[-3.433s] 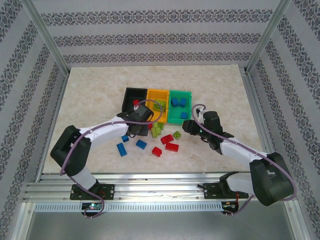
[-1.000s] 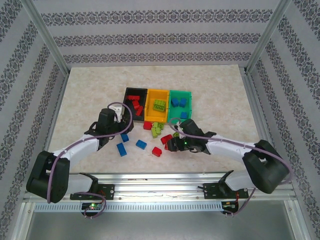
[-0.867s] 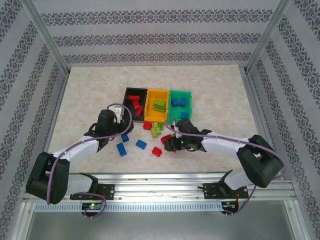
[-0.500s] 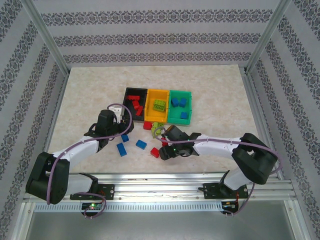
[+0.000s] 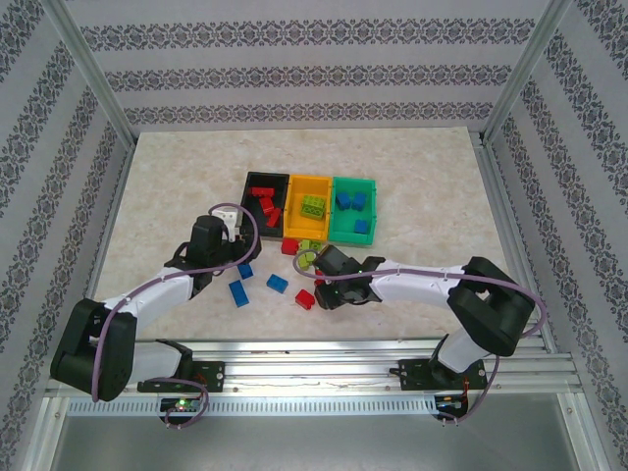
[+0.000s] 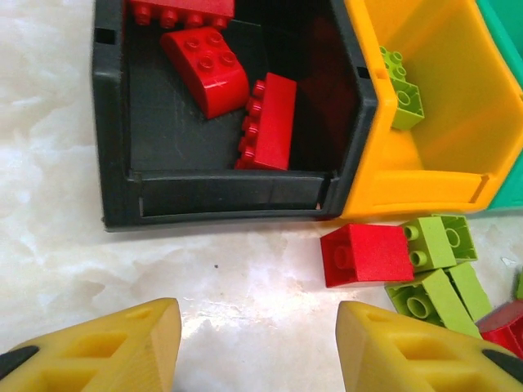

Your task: Sort the legos into containers by color

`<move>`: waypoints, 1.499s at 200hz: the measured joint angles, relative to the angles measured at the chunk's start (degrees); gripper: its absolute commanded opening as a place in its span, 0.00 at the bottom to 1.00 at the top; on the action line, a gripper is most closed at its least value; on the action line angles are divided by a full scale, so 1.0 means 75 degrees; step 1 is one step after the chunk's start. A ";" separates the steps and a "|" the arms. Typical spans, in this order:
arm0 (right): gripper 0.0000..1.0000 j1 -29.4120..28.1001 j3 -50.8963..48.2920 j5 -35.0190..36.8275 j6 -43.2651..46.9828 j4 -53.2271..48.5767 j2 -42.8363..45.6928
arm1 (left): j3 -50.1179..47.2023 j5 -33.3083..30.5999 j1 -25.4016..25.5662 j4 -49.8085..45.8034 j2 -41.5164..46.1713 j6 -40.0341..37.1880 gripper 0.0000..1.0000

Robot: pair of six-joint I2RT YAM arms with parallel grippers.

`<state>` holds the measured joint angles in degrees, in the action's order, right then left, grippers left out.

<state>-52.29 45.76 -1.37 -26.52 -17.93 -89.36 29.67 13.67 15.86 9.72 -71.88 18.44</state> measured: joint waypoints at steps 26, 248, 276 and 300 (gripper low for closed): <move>0.28 0.0000 0.0268 0.0023 0.0000 0.0079 0.0219 | -0.0125 0.0006 -0.0085 0.0035 0.0064 0.0114 0.53; 0.47 0.0988 0.8521 -0.0941 0.0393 -0.0895 -0.5284 | -0.1128 0.1349 -0.2183 0.1291 0.0548 0.1731 0.52; 0.47 0.0866 0.7463 -0.0944 0.0393 -0.0670 -0.4768 | -0.1128 0.1606 -0.2183 0.1361 0.0539 0.1754 0.52; 0.47 0.0632 0.5939 -0.0944 0.0393 -0.0425 -0.3853 | -0.1125 0.1760 -0.2180 0.1399 0.0452 0.1757 0.52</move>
<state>-47.55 90.30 -8.45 -23.57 -21.12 -118.26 21.23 26.87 -0.49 20.21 -68.49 31.62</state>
